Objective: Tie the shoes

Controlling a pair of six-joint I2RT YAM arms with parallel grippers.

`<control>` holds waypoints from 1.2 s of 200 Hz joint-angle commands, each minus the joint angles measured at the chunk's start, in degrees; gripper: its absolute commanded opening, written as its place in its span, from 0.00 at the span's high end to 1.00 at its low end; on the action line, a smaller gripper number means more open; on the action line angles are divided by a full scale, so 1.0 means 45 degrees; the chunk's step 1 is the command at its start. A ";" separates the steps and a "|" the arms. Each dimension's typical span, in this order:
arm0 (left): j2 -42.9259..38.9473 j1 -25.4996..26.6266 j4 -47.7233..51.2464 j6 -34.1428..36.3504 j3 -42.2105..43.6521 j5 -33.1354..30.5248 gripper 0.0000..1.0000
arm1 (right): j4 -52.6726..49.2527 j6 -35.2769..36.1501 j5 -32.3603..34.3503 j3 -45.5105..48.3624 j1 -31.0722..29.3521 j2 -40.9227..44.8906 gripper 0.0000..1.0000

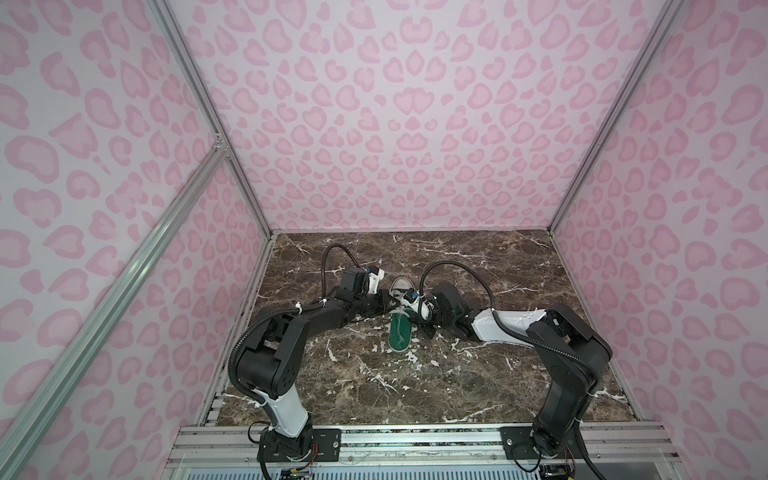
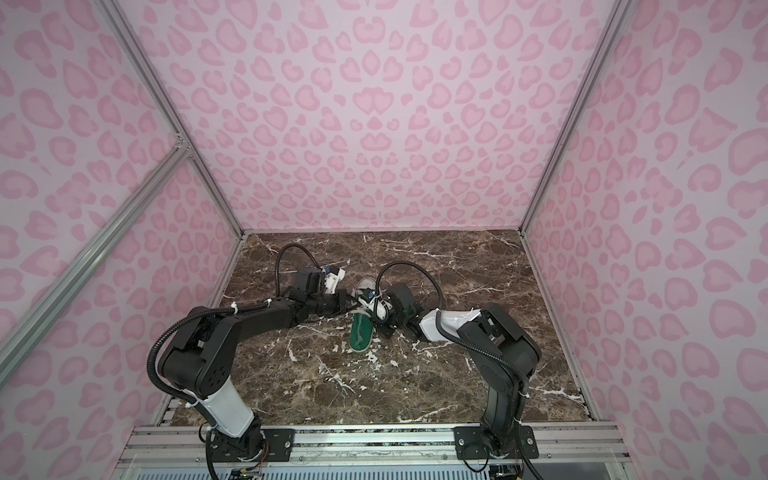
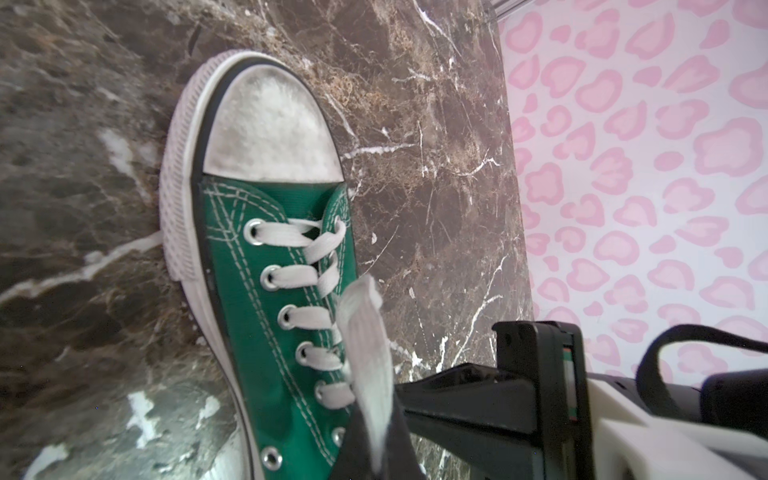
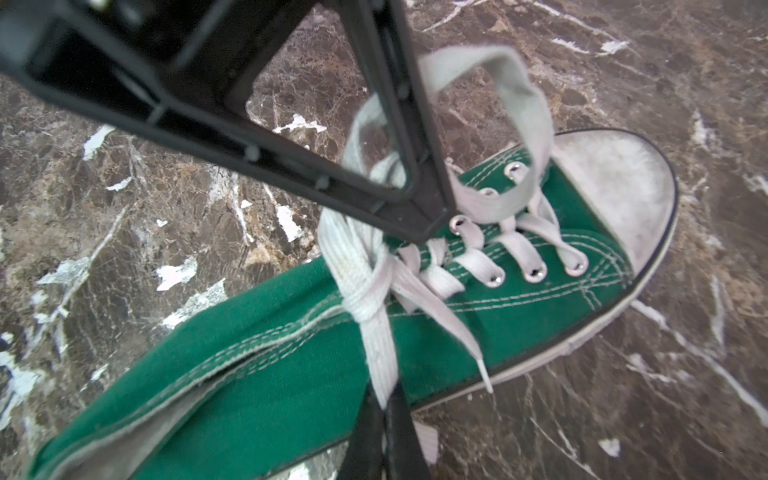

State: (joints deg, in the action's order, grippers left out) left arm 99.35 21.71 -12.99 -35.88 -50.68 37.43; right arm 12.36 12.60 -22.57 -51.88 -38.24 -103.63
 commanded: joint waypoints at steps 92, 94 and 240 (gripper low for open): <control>-0.0039 -0.0226 -0.3060 -0.0776 0.0988 -0.0316 0.97 | -0.0610 -0.0202 -0.0083 0.0035 0.0131 -0.0365 1.00; -0.0030 -0.0233 -0.3077 -0.0777 0.0988 -0.0287 0.97 | -0.0611 -0.0202 -0.0083 0.0027 0.0122 -0.0353 1.00; 0.0461 -0.0662 -0.2801 -0.0393 0.1079 -0.0173 0.97 | -0.1051 -0.0162 0.0015 -0.0016 0.0322 -0.0427 1.00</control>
State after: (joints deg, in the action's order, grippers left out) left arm 101.27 19.27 -21.56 -37.82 -46.24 37.60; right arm 12.10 11.75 -24.03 -52.27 -37.01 -104.92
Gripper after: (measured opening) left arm 0.060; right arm 0.049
